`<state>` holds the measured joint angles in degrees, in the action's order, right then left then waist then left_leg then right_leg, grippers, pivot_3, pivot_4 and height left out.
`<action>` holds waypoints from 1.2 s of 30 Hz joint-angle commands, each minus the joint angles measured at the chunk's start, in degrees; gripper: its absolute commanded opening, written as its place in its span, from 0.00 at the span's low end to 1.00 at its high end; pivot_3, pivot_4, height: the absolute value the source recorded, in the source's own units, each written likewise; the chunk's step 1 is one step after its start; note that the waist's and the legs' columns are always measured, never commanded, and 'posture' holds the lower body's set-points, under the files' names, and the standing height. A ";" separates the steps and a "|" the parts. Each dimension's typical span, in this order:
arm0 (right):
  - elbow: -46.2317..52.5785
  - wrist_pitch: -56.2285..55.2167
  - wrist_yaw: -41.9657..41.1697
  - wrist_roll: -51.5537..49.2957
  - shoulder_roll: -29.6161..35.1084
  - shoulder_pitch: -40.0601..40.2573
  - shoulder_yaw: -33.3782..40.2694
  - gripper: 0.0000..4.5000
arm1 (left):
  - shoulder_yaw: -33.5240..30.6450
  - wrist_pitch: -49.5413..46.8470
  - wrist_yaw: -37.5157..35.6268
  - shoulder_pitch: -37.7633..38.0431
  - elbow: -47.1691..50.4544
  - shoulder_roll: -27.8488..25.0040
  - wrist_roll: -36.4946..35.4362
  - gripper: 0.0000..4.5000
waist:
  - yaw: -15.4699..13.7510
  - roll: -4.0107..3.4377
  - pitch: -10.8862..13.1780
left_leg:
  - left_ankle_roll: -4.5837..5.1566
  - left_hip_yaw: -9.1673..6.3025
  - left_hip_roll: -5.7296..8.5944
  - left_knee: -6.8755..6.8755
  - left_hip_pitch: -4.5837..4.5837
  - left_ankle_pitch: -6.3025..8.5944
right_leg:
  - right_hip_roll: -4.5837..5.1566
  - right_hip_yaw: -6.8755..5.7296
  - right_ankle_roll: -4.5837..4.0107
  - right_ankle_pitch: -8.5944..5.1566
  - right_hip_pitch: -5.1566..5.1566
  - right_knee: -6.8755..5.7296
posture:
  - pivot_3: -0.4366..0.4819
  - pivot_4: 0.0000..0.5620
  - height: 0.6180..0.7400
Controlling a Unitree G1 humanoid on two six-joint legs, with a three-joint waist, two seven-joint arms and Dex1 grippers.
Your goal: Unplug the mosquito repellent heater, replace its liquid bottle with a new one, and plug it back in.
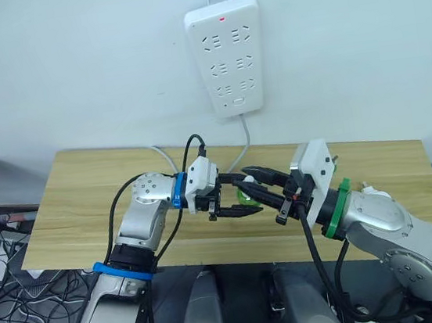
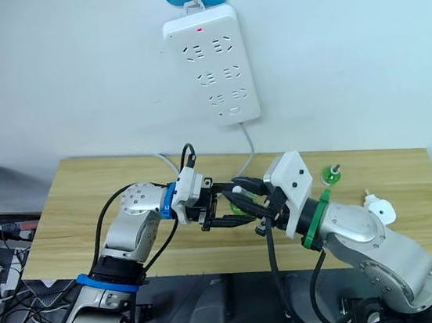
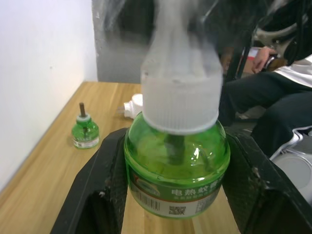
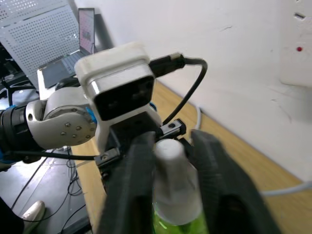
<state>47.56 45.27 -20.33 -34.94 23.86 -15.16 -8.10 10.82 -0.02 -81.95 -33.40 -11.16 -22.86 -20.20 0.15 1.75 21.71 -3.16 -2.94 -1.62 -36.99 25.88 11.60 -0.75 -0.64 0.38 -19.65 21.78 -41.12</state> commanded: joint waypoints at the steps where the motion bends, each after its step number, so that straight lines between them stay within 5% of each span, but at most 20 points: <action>1: 1.89 -1.14 -0.81 -0.50 0.24 0.26 -0.01 0.07 | -0.14 0.19 -0.27 0.36 2.64 0.12 -1.33 0.51 | 0.00 0.00 0.00 | 0.00 -0.01 0.00 0.00 0.00 0.00 | 0.00 -0.01 0.00 0.00 0.00 0.00 | 0.53 0.64 1.00; 18: 3.99 2.26 1.70 -7.98 1.48 -8.83 6.11 0.07 | -0.16 0.80 -0.46 0.15 1.46 -0.08 -0.89 0.51 | 0.00 0.00 0.00 | 0.00 0.00 0.00 0.01 0.01 0.00 | 0.00 -0.01 0.00 0.00 0.00 0.01 | 0.53 0.62 1.00; 26: 2.11 6.90 8.44 -14.85 4.07 -14.33 16.27 0.07 | -1.43 1.72 -0.19 0.15 -0.02 -1.69 -0.67 0.51 | 0.01 0.00 0.00 | 0.00 0.00 -0.02 0.01 0.00 0.00 | 0.00 -0.02 0.00 0.00 0.00 0.00 | 0.53 0.63 1.00; 30: 1.47 7.00 13.41 -9.04 4.81 -5.51 17.01 0.07 | -1.67 2.13 0.53 0.39 -0.13 -1.58 -0.74 0.51 | -0.15 0.00 0.00 | 0.00 0.01 0.01 0.05 0.03 0.00 | 0.01 -0.02 0.00 0.00 0.00 0.03 | 0.52 0.63 1.00; 36: -2.98 -4.57 15.50 6.16 1.57 7.18 8.17 0.07 | -2.02 1.95 0.91 1.53 1.07 -1.72 -0.99 0.51 | 0.18 0.01 -0.01 | 0.00 0.07 0.05 0.04 0.10 0.00 | 0.03 0.04 0.00 0.00 0.09 0.03 | 0.53 0.63 1.00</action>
<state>44.28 45.47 -5.24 -32.64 25.71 -8.44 1.29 9.20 1.54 -81.06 -32.58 -11.97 -24.54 -20.23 0.33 1.75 21.70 -3.15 -2.84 -1.60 -36.96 25.92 11.59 -0.72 -0.56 0.38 -19.65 21.87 -41.12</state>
